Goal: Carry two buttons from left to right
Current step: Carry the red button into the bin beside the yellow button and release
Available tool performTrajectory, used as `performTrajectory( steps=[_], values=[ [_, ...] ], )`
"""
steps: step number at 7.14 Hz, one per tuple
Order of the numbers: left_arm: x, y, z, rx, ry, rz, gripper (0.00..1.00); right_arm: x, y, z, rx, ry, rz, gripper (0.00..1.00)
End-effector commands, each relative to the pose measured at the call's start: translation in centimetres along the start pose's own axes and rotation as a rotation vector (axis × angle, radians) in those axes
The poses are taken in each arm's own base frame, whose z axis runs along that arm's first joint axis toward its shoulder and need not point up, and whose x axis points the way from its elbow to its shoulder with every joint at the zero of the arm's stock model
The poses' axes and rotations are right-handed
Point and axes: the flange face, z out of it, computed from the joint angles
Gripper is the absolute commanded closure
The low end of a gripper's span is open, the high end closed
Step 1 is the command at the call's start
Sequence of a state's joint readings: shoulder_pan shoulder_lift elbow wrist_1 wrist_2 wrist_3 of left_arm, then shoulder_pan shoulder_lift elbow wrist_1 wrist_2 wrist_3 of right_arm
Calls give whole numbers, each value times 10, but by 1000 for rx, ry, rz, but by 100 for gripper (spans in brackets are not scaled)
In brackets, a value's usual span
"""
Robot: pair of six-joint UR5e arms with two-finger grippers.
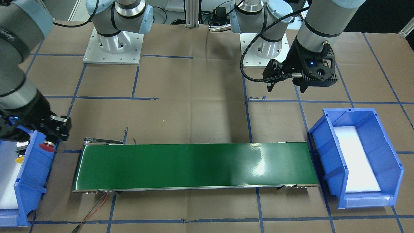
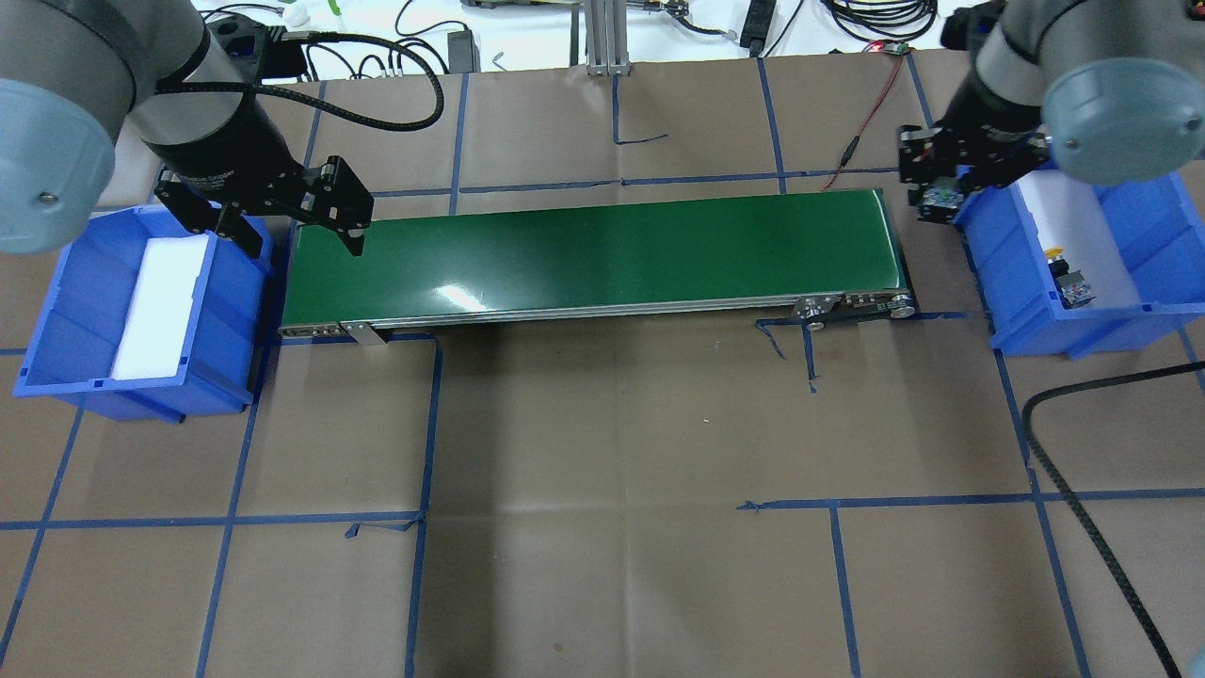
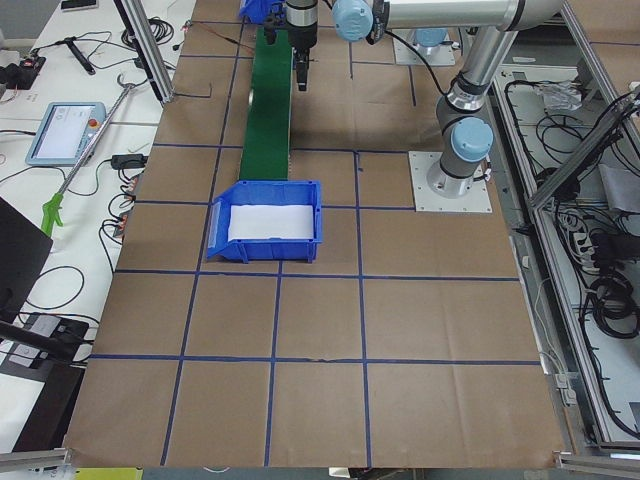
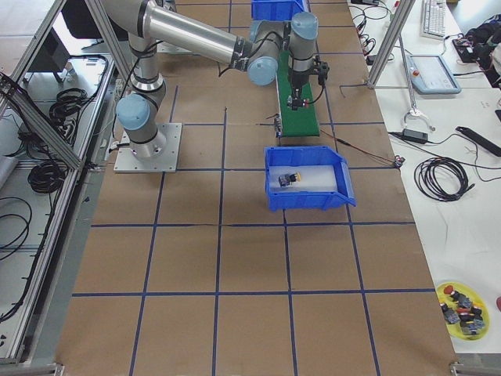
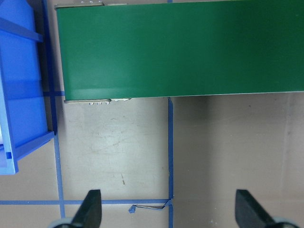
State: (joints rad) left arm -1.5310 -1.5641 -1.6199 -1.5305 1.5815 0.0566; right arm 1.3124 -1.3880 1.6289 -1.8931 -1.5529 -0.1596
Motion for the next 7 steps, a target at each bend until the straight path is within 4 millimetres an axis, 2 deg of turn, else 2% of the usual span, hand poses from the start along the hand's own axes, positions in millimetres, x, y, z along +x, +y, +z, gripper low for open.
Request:
performTrajectory(
  steps=[1,2,3,4,5,7],
  values=[
    [0,0,0,-1,0,0,0,98,-25,-23,44,40,-175,97],
    [0,0,0,1,0,-1,0,143,-40,8,3,27,-199,97],
    [0,0,0,1,0,-1,0,179,-55,35,-18,19,-251,97],
    [0,0,0,-1,0,0,0,199,-72,76,-62,-5,-259,97],
    [0,0,0,-1,0,-1,0,206,-82,99,-81,-22,-281,97],
    [0,0,0,-1,0,-1,0,204,-82,133,-119,-42,-276,97]
  ],
)
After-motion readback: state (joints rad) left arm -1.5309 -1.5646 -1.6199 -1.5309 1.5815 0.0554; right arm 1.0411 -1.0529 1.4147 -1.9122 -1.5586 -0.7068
